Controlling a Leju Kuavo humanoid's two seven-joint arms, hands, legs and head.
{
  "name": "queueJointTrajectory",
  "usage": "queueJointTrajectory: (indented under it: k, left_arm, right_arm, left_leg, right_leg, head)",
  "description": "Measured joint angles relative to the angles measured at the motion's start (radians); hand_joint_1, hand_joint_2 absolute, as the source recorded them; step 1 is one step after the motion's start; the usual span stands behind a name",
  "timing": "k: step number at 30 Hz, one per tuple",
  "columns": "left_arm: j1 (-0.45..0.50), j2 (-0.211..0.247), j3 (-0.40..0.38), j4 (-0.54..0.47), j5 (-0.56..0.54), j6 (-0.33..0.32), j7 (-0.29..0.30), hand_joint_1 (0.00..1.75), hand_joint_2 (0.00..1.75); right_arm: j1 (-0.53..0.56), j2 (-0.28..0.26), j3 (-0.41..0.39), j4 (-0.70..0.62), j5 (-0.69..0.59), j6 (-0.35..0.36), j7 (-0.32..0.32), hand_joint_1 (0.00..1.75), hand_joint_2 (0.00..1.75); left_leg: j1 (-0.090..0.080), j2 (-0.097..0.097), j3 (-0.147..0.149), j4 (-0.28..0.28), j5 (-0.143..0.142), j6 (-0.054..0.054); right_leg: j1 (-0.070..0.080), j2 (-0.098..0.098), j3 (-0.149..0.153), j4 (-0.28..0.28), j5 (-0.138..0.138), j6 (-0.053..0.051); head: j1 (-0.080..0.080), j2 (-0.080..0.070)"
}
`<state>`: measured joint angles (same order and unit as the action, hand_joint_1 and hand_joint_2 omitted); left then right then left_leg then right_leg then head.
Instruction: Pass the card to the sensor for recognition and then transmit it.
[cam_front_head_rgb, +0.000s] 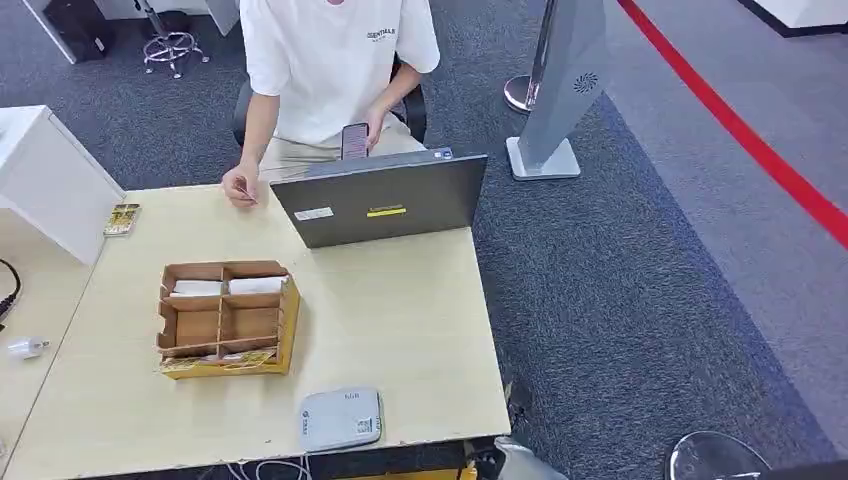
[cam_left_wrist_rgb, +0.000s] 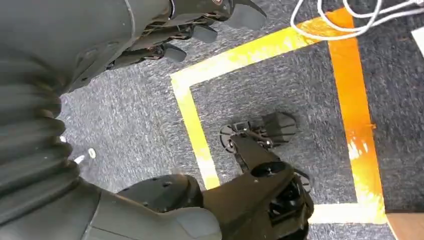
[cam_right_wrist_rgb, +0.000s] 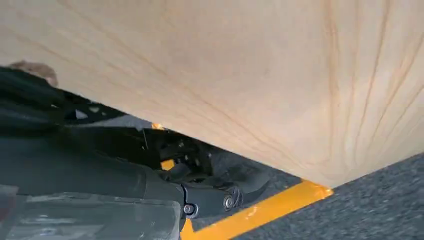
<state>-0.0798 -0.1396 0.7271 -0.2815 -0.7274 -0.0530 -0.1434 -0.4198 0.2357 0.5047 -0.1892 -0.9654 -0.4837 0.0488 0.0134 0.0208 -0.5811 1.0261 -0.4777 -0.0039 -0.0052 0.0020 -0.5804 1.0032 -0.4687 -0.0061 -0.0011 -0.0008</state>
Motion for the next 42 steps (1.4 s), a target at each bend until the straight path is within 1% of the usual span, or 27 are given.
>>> queueJointTrajectory:
  k: [2, 3, 11, 15, 29, 30, 37, 42]
  left_arm:
    - [0.009, 0.006, -0.024, 0.0, 0.034, 0.001, 0.006, 0.0, 1.75]
    - [0.013, 0.011, -0.037, 0.0, 0.05, 0.003, 0.01, 0.0, 1.75]
    - [0.048, 0.034, -0.144, -0.001, 0.171, 0.011, 0.033, 0.0, 1.75]
    - [0.068, 0.049, -0.206, -0.005, 0.241, 0.019, 0.044, 0.0, 1.75]
    - [0.143, 0.092, -0.439, -0.039, 0.479, 0.035, 0.091, 0.0, 1.75]
    - [0.148, 0.094, -0.453, -0.042, 0.496, 0.037, 0.095, 0.0, 1.75]
    - [0.187, 0.115, -0.57, -0.062, 0.617, 0.045, 0.116, 0.0, 1.75]
    - [0.207, 0.126, -0.634, -0.073, 0.698, 0.053, 0.134, 0.0, 1.75]
  right_arm:
    - [0.015, -0.005, -0.014, -0.003, 0.046, 0.024, -0.002, 0.0, 1.75]
    - [0.025, -0.008, -0.022, -0.005, 0.067, 0.035, -0.003, 0.0, 0.0]
    - [0.111, -0.033, -0.092, -0.028, 0.23, 0.115, -0.008, 0.0, 0.0]
    - [0.167, -0.054, -0.138, -0.048, 0.32, 0.163, -0.016, 0.0, 0.0]
    - [0.365, -0.135, -0.301, -0.115, 0.635, 0.318, -0.029, 0.0, 0.0]
    - [0.378, -0.141, -0.312, -0.121, 0.658, 0.33, -0.032, 0.0, 1.75]
    - [0.476, -0.183, -0.395, -0.155, 0.819, 0.409, -0.039, 0.0, 1.75]
    - [0.53, -0.206, -0.442, -0.175, 0.926, 0.462, -0.044, 0.0, 1.75]
  left_leg:
    - [0.0, 0.0, 0.0, 0.0, 0.0, 0.0]
    - [0.0, -0.001, 0.0, 0.0, 0.0, 0.0]
    - [-0.001, -0.003, -0.001, 0.0, 0.0, 0.0]
    - [-0.001, -0.003, -0.001, 0.0, -0.001, 0.002]
    - [-0.001, -0.003, -0.001, 0.0, -0.004, 0.003]
    - [-0.001, -0.003, -0.001, 0.0, -0.004, 0.003]
    - [-0.001, -0.003, -0.002, 0.0, -0.005, 0.004]
    - [-0.001, -0.003, -0.002, 0.0, -0.006, 0.004]
  right_leg:
    - [0.0, 0.0, 0.0, 0.0, 0.0, 0.0]
    - [0.0, -0.001, 0.0, 0.0, -0.001, 0.0]
    - [0.0, -0.003, 0.0, 0.0, -0.002, 0.0]
    - [-0.001, -0.003, 0.0, 0.0, -0.003, 0.001]
    - [-0.001, -0.004, 0.0, 0.0, -0.004, 0.002]
    - [-0.001, -0.004, 0.001, 0.0, -0.005, 0.001]
    - [-0.001, -0.004, 0.001, 0.0, -0.006, 0.003]
    - [-0.001, -0.004, 0.002, 0.0, -0.007, 0.004]
  head:
    - [0.0, 0.0]
    - [0.0, 0.0]
    - [0.0, 0.0]
    - [0.0, 0.0]
    - [0.0, 0.0]
    - [0.0, 0.0]
    - [0.0, 0.0]
    - [0.0, 0.0]
